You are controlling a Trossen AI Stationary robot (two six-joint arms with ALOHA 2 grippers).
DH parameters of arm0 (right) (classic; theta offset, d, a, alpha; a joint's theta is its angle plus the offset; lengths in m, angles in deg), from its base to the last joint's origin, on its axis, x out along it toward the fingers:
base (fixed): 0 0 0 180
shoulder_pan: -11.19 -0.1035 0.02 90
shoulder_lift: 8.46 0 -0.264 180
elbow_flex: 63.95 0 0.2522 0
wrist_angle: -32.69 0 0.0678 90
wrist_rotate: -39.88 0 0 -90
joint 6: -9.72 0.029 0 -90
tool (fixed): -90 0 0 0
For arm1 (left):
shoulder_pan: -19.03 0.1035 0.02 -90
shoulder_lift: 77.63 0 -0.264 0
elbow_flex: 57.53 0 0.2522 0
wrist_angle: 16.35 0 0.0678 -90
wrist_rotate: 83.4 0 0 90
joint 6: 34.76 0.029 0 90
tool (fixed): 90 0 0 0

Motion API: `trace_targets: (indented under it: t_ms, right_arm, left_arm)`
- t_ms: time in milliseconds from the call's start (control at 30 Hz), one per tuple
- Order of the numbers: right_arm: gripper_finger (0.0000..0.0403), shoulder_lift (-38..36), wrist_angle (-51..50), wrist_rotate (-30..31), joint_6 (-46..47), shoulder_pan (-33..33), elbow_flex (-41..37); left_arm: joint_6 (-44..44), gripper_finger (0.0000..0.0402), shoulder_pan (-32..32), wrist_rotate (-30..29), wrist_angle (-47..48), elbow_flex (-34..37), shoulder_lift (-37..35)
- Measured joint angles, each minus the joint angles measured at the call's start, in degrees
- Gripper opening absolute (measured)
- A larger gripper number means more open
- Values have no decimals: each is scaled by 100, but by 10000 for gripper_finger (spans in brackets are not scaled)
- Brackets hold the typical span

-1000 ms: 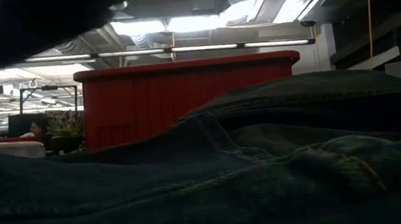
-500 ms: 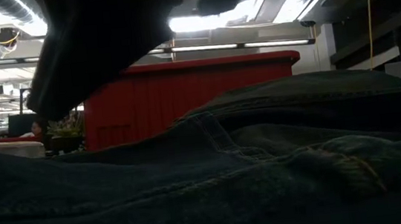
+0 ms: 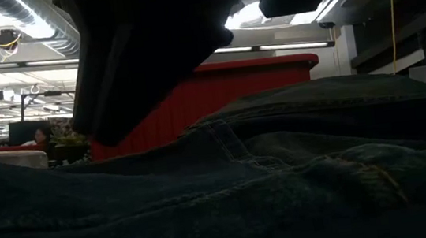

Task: Fold Laundry from Bin
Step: Fold the dark blue pants

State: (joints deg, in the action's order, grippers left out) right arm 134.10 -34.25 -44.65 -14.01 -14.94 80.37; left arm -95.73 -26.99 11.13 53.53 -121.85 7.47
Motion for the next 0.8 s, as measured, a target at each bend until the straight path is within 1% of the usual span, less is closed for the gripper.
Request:
trace_targets:
  t_ms: [133, 400, 467, 600, 633, 800]
  right_arm:
    - [137, 0, -100, 13, 12, 28, 0]
    - [137, 0, -116, 16, 12, 22, -4]
    - [137, 1, -151, 15, 14, 20, -4]
    - [137, 2, -237, 15, 14, 20, -4]
    - [137, 2, -258, 15, 24, 22, -4]
    - [137, 10, -225, 15, 252, 22, -275]
  left_arm:
    - [15, 115, 0, 8, -245, 0, 0]
    - [6, 86, 0, -45, -396, 4, 0]
    - [6, 69, 0, -45, -537, 4, 0]
    - [-3, 16, 0, -88, -682, 4, 0]
    - [-38, 9, 0, -105, -672, 4, 0]
    - [-325, 4, 49, -231, -329, 4, 0]
